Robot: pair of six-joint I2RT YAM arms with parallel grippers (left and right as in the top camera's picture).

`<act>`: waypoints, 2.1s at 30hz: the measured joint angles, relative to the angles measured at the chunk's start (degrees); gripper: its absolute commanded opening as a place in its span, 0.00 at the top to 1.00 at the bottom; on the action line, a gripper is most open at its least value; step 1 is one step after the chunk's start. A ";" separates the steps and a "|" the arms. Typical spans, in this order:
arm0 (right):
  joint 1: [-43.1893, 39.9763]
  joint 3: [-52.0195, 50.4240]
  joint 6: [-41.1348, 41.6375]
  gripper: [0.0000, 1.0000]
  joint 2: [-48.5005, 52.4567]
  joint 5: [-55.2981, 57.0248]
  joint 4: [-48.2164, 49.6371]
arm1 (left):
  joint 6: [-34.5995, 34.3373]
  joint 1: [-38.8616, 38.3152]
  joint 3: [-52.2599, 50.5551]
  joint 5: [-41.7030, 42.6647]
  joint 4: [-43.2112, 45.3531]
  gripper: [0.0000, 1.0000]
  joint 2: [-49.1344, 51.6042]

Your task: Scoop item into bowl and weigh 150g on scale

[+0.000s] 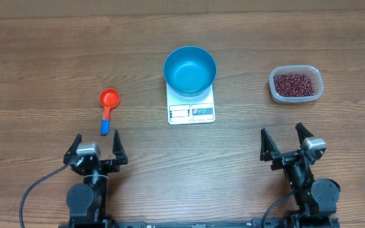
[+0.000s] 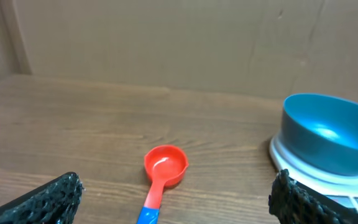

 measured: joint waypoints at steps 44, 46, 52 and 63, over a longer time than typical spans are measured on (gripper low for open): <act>0.00 0.00 0.00 0.00 0.00 0.00 0.02 | 5.60 0.07 69.44 18.80 -44.30 0.00 68.67; 0.00 0.00 0.00 0.00 0.00 -0.02 0.02 | 5.57 0.68 69.46 19.21 -44.00 0.00 70.03; 0.00 0.00 -0.02 0.00 0.00 0.00 0.02 | 4.39 6.01 69.59 19.67 -42.88 0.02 76.17; 0.00 0.00 -0.02 0.00 0.00 -0.02 0.04 | 2.34 11.23 69.66 19.47 -36.13 0.21 91.47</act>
